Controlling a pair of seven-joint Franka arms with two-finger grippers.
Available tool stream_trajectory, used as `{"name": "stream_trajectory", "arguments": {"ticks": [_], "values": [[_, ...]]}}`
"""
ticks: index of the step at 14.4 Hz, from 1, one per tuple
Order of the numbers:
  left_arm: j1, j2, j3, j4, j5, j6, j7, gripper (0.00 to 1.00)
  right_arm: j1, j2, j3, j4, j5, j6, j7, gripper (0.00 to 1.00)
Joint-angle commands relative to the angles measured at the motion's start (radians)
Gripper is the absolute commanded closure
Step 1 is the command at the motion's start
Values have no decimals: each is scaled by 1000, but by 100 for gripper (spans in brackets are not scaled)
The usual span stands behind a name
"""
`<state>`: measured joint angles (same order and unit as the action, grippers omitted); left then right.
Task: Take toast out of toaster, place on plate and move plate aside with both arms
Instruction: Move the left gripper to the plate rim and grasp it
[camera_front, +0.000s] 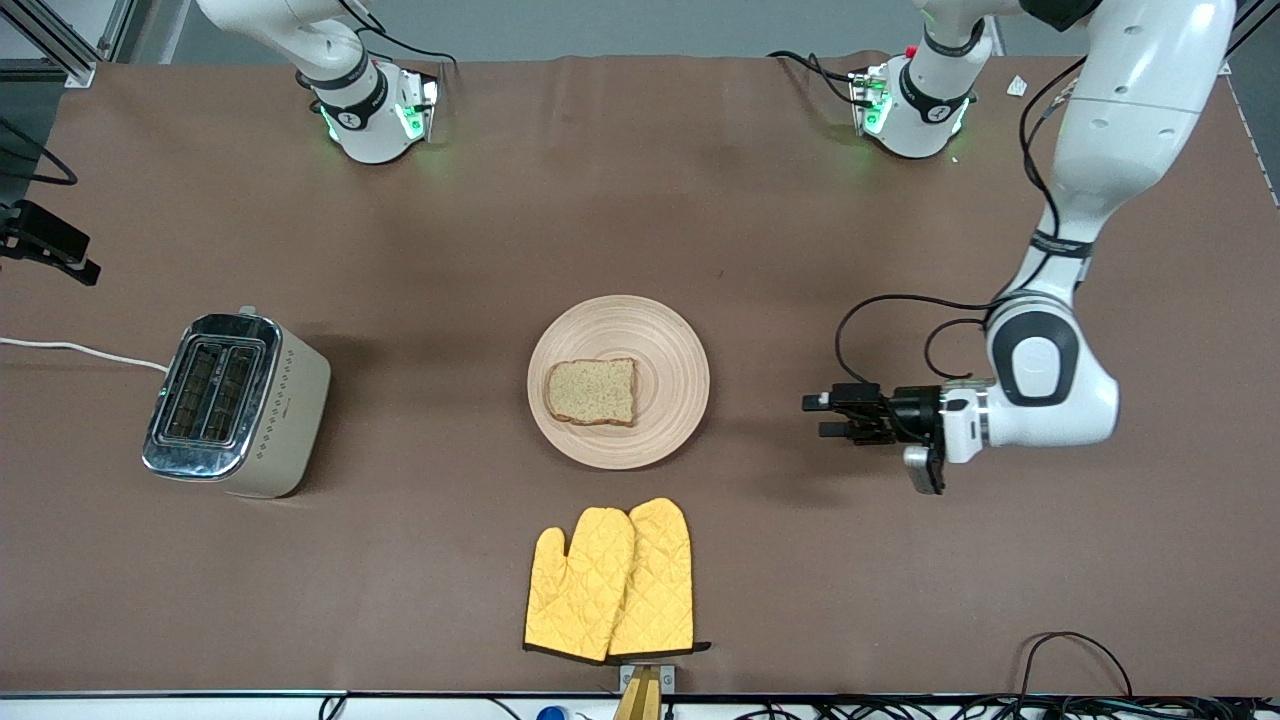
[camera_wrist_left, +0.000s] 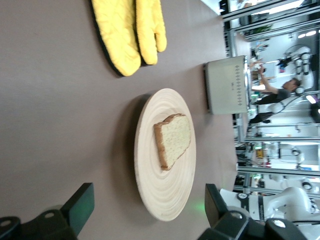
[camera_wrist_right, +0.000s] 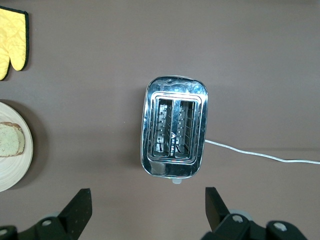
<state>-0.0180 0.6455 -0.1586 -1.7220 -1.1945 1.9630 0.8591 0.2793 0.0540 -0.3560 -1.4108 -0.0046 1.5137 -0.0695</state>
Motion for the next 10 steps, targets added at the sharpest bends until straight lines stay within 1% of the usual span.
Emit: {"name": "stream_trajectory", "arguments": {"ticks": [1,3,4,5,9,10], "values": [[-43,5,-3,-54,-133,25,72,6,-5,-13,8,-20,8,0,16,0],[-78,34,-3,-71,-229,50,160,10,-2,-13,9,-20,11,-3,17,0],[-86,49,-3,-76,-262,53,208,14,0,-13,11,-19,11,-4,17,0],[-91,61,-3,-79,-290,53,239,15,3,-13,11,-20,11,-6,17,0],[-144,80,-3,-96,-365,57,248,24,4,-14,12,-19,11,-33,17,0],[-158,82,-3,-102,-388,76,248,26,4,-14,12,-19,11,-33,17,0]]}}
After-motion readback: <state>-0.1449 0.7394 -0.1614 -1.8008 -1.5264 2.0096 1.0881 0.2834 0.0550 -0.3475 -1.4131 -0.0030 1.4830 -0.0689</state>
